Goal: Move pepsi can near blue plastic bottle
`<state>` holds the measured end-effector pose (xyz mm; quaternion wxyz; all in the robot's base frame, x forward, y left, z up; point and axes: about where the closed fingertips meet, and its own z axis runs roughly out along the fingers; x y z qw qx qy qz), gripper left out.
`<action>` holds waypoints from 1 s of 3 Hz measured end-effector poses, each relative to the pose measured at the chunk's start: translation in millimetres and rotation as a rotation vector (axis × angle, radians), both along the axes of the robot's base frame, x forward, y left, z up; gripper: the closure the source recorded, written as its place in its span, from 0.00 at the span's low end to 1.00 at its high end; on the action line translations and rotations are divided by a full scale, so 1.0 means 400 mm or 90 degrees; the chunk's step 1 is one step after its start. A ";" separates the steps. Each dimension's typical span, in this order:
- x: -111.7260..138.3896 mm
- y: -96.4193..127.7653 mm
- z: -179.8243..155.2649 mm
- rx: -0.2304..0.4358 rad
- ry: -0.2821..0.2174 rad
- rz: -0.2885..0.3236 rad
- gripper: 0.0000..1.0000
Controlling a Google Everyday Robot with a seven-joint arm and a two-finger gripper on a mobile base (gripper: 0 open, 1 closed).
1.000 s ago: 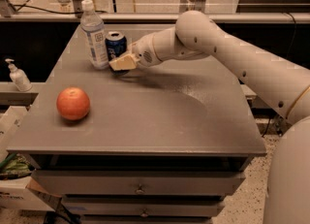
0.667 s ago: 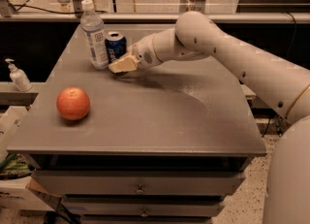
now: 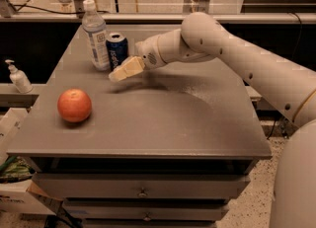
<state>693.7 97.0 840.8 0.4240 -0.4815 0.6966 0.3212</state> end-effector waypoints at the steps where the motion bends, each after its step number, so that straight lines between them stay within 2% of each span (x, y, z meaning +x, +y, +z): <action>1: 0.018 -0.061 0.008 0.001 -0.003 -0.033 0.00; 2: 0.039 -0.178 0.031 0.003 -0.025 -0.085 0.00; 3: 0.054 -0.321 0.078 0.007 -0.056 -0.157 0.00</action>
Offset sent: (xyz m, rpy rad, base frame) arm 0.0272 -0.1454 0.0269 0.0069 -0.0868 -0.2583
